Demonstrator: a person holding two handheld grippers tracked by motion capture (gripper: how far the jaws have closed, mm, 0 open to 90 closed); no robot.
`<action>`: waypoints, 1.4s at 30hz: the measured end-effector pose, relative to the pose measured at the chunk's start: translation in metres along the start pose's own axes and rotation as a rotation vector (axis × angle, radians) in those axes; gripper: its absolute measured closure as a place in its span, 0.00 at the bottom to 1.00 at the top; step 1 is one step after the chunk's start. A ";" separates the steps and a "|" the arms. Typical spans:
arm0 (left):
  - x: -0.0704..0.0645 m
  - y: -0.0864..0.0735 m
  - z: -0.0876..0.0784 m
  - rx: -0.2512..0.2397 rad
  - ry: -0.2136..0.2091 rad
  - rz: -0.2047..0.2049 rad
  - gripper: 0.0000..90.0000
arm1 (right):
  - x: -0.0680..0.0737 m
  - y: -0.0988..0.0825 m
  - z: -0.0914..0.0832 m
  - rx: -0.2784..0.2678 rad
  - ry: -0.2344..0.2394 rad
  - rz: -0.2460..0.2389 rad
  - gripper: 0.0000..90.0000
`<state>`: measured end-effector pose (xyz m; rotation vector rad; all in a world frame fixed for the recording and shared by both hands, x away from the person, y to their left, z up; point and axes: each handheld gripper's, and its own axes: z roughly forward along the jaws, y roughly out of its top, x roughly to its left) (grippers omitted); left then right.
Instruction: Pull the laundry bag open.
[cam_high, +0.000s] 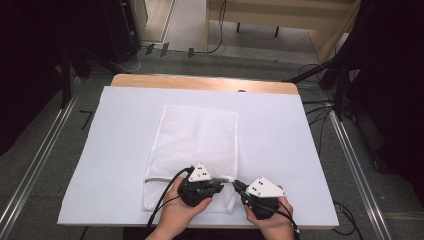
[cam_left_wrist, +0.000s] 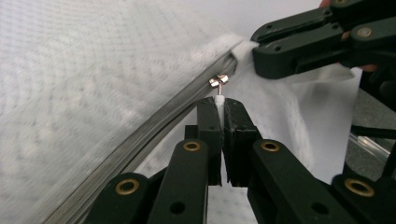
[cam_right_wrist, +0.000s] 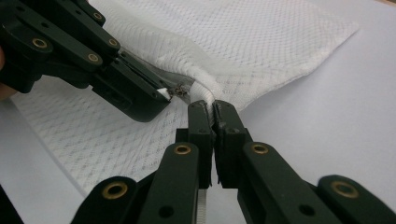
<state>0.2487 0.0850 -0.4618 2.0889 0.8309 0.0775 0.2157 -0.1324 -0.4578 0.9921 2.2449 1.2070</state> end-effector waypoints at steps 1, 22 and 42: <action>0.001 0.000 -0.001 0.002 0.006 0.003 0.98 | 0.000 0.000 0.000 0.000 0.000 0.000 0.98; 0.027 -0.016 -0.027 0.027 0.064 -0.064 0.98 | -0.010 0.002 -0.006 -0.010 -0.019 0.018 0.98; 0.058 -0.047 -0.078 0.053 0.131 -0.145 0.98 | -0.015 0.004 -0.007 0.000 -0.035 0.018 0.98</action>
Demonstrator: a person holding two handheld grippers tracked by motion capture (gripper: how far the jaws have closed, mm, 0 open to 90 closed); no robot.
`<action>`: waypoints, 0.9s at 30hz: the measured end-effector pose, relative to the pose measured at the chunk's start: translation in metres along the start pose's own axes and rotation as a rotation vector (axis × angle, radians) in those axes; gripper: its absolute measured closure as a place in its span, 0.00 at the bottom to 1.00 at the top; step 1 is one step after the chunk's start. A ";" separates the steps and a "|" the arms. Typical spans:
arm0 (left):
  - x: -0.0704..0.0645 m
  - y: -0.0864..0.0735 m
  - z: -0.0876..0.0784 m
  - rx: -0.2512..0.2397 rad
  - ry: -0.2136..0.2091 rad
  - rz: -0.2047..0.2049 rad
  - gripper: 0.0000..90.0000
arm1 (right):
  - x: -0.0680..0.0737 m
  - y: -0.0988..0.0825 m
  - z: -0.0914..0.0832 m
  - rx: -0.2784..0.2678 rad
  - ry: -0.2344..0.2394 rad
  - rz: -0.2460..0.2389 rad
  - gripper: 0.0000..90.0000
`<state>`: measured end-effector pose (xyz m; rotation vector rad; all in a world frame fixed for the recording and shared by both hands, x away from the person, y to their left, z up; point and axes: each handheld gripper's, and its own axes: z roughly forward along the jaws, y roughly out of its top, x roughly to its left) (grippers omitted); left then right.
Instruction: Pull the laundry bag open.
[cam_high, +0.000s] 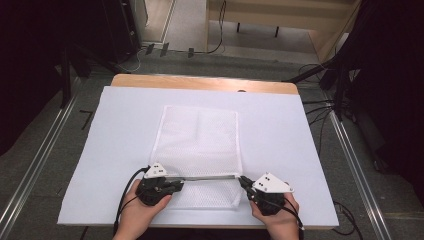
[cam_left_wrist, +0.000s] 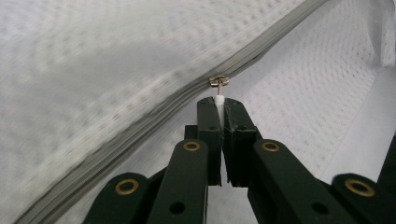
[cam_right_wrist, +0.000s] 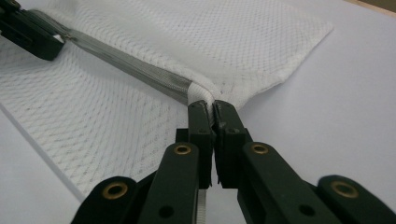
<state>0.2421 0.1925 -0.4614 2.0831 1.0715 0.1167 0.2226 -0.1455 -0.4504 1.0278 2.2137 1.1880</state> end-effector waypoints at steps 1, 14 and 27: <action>0.002 -0.002 -0.003 -0.004 0.003 -0.003 0.98 | -0.001 0.000 0.000 -0.003 -0.001 0.001 0.98; 0.039 -0.022 -0.038 -0.025 0.050 -0.077 0.98 | -0.003 -0.001 -0.001 -0.002 -0.011 0.007 0.98; 0.054 -0.035 -0.053 -0.008 0.063 -0.104 0.98 | -0.006 -0.002 -0.002 0.001 -0.017 0.006 0.98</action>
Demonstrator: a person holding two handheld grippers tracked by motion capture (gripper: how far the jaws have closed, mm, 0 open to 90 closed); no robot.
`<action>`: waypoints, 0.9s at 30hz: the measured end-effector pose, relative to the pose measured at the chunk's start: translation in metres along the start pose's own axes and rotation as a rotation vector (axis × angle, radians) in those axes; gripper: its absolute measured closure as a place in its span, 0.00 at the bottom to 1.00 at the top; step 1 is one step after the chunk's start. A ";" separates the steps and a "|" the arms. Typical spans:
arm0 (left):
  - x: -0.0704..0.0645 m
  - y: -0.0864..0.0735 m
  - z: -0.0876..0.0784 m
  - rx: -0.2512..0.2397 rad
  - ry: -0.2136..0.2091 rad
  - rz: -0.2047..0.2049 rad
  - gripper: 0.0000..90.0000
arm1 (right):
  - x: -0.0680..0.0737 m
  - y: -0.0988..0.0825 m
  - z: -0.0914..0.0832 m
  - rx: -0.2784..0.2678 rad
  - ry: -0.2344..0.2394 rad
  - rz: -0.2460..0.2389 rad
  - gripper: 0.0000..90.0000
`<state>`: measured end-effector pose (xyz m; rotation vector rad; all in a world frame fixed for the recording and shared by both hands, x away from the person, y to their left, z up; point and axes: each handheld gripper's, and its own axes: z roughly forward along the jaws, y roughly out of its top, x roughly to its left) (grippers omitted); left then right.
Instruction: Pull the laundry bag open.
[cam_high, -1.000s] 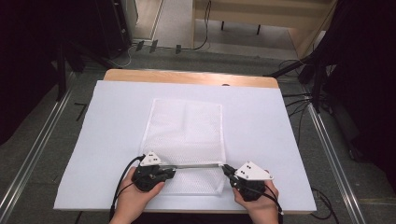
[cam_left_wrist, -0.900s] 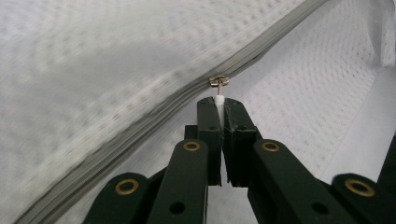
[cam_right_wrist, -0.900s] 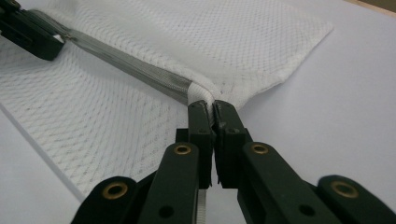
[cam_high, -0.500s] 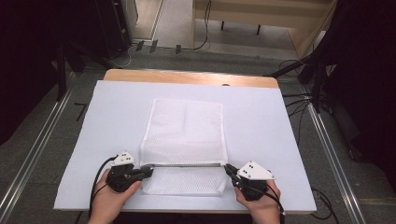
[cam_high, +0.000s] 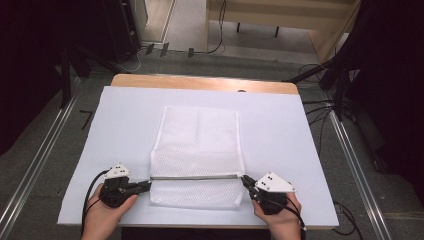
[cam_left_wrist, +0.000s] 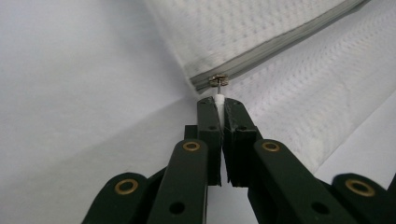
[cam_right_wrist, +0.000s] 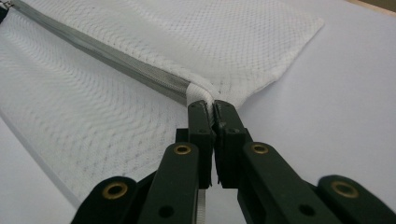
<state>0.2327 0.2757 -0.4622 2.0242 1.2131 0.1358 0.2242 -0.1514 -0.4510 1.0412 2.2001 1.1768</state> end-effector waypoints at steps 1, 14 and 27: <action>0.000 0.000 0.000 0.000 0.000 0.000 0.98 | -0.001 0.000 -0.001 -0.001 -0.002 0.005 0.98; 0.016 -0.004 -0.014 -0.211 0.024 -0.086 0.44 | -0.005 -0.001 -0.002 -0.018 0.023 0.039 0.98; 0.017 -0.003 -0.035 -0.372 0.091 -0.068 0.16 | -0.005 -0.004 -0.003 -0.050 0.059 0.049 0.59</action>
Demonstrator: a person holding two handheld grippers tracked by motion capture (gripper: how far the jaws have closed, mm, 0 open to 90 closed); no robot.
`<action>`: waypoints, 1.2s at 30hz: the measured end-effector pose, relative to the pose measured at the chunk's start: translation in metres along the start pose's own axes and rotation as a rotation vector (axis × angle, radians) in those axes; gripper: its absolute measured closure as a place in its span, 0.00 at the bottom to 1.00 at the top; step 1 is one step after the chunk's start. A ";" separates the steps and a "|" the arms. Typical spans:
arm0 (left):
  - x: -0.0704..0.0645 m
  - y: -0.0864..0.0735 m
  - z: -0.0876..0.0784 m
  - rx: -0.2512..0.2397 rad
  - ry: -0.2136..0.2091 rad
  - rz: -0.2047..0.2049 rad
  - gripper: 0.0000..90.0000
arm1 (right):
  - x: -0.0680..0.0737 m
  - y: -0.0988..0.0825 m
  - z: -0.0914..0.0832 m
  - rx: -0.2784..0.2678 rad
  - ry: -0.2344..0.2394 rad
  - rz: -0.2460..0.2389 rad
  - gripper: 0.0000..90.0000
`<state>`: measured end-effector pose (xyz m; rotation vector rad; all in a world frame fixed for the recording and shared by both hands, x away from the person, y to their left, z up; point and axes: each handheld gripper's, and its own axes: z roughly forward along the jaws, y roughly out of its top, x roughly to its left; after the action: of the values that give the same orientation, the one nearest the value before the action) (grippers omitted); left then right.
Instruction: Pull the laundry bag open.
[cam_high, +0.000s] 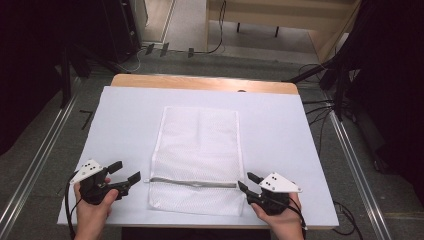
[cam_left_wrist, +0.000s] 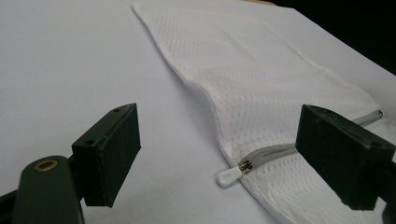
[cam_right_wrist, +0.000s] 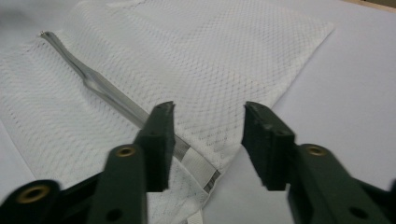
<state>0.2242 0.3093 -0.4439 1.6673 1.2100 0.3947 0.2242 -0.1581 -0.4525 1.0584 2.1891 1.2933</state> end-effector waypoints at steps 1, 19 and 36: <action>0.000 0.000 -0.001 -0.012 0.006 -0.007 0.16 | 0.000 0.000 0.000 -0.001 0.000 0.006 0.54; 0.010 0.000 -0.008 -0.039 0.040 0.013 0.16 | -0.039 -0.005 -0.011 -0.036 -0.073 0.120 0.35; 0.020 0.001 -0.014 -0.050 0.058 0.024 0.13 | -0.095 -0.020 -0.032 -0.057 -0.199 0.212 0.23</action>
<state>0.2237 0.3335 -0.4423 1.6387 1.2146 0.4871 0.2563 -0.2551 -0.4586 1.3638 1.9245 1.2682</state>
